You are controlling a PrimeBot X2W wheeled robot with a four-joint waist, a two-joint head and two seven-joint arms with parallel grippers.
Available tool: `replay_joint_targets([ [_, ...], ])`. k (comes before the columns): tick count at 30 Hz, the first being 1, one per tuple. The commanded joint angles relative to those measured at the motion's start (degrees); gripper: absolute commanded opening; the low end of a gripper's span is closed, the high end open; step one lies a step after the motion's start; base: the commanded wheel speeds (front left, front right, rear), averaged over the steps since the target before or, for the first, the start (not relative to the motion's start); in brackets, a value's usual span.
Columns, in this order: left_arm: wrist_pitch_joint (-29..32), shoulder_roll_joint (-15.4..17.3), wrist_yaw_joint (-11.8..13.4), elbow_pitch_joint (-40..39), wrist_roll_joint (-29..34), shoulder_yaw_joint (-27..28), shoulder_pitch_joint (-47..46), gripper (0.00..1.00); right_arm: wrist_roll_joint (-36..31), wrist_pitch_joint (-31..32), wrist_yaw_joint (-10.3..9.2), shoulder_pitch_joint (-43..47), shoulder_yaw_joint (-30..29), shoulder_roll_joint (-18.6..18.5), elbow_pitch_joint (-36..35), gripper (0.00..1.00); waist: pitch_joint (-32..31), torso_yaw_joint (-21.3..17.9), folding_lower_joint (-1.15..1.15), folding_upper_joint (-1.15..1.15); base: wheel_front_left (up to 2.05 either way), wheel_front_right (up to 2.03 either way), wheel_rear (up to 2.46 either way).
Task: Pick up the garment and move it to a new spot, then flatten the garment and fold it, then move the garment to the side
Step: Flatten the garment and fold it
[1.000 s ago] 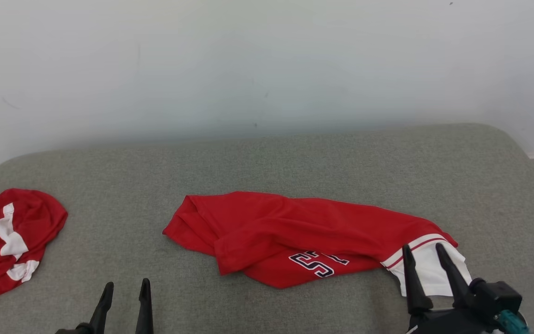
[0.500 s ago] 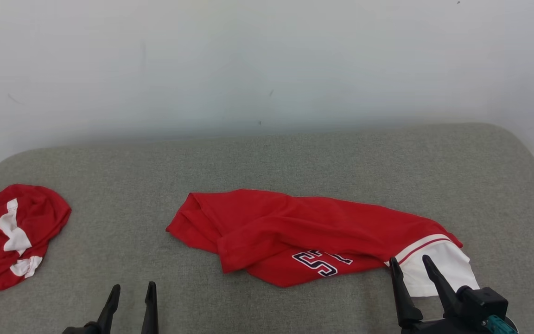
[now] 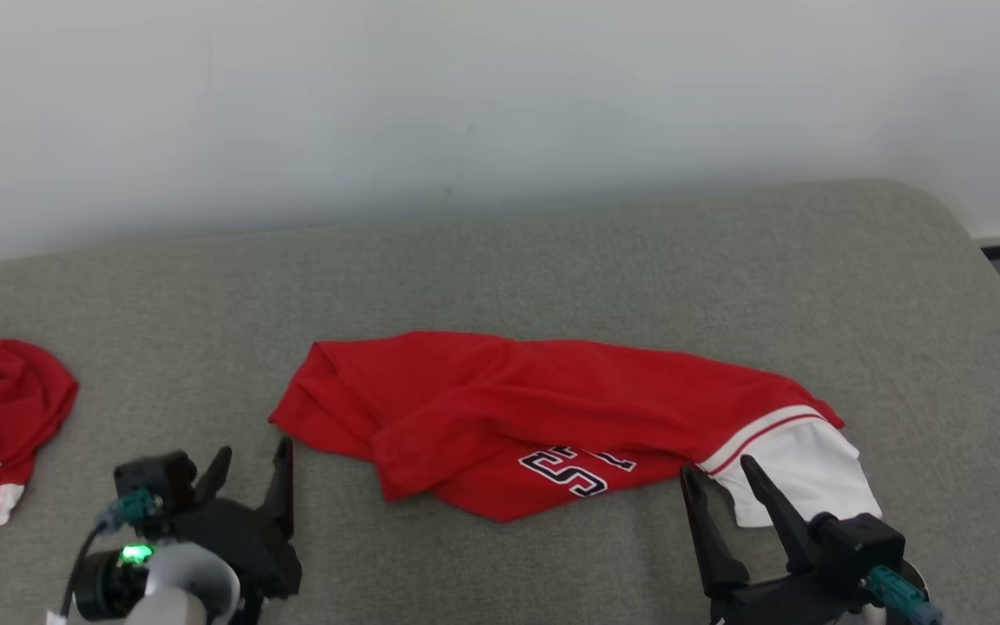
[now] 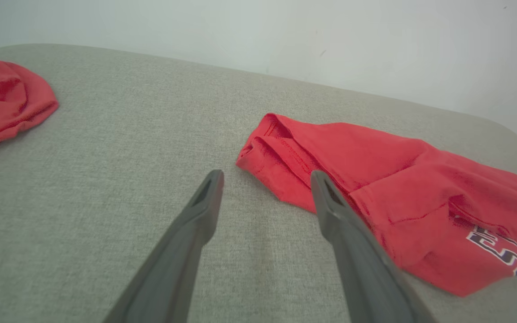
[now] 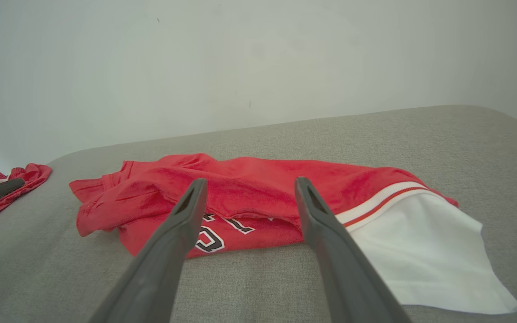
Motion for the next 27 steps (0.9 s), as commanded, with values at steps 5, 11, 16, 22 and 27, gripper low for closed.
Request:
replay_joint_targets([
  [5, 2.5, 1.5, 1.0, 5.7, -0.7, 0.8, -6.4, 1.00, -0.8, 0.5, -0.15, -2.0, 1.2, 0.1, -1.3, 1.00, 5.9, -4.5, 0.00, 0.00, 0.00, 0.00, 0.00],
  [11, 3.1, 2.4, 1.5, 12.2, -1.9, 1.7, -11.3, 1.00, -1.1, 0.4, -0.15, -3.2, 2.0, 0.1, -1.9, 1.00, 9.5, -6.6, 0.00, 0.00, 0.00, 0.00, 0.00],
  [16, 3.1, 3.0, 1.9, 16.8, -2.3, 1.6, -14.1, 1.00, -1.1, -0.1, -0.15, -3.7, 2.3, 0.1, -2.0, 1.00, 11.0, -7.3, 0.00, 0.00, 0.00, 0.00, 0.00],
  [22, 0.1, 4.2, 1.5, 19.3, -0.2, -0.3, -16.6, 0.00, -1.3, -0.3, -0.15, -4.0, 2.8, 0.1, -1.9, 1.00, 11.9, -7.8, 0.00, 0.00, 0.00, 0.00, 0.00],
  [27, -4.8, 6.3, 1.2, 19.0, 2.2, -2.1, -20.4, 0.00, -1.4, -0.1, -0.15, -4.3, 3.2, 0.1, -2.1, 1.00, 12.7, -8.9, 0.00, 0.00, 0.00, 0.00, 0.00],
])
